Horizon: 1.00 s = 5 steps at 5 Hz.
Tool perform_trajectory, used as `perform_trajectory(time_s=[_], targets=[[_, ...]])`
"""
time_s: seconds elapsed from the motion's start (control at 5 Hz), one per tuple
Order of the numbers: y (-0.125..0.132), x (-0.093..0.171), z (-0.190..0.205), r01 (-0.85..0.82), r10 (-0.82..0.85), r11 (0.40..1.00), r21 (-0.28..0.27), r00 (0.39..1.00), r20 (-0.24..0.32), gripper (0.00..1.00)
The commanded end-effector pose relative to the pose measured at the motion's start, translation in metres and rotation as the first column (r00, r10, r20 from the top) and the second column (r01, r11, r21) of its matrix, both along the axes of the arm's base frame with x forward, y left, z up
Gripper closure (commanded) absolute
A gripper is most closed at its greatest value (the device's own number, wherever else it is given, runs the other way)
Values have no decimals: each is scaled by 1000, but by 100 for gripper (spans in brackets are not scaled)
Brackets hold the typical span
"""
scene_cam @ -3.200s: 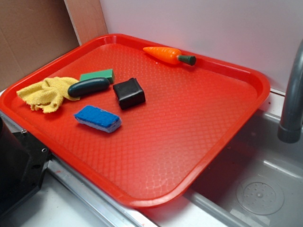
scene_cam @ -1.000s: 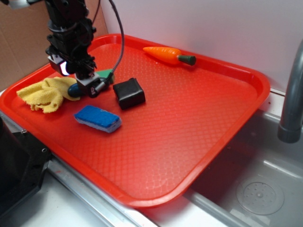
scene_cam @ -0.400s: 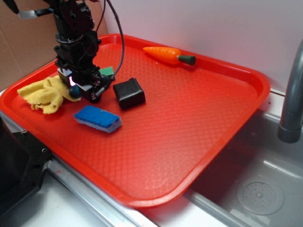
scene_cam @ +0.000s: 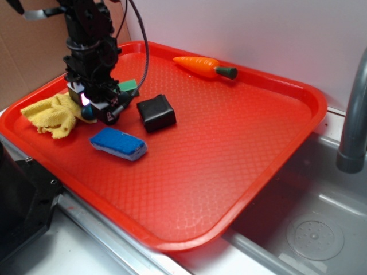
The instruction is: Grab the plastic pickle.
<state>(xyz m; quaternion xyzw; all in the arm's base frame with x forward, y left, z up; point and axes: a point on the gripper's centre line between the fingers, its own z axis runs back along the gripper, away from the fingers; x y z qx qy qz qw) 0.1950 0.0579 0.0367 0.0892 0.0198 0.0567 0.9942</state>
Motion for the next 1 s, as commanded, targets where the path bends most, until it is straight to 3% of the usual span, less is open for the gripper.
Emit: perform_trajectory(time_s=[0.0,0.4,0.8], targets=[[-11,14,73,-43,44,999,-24,998,37,100],[-36,7,138,-45,63,980,-194,994,87,100],[-53,2,152,-8,42,976,-217,988,151,100]])
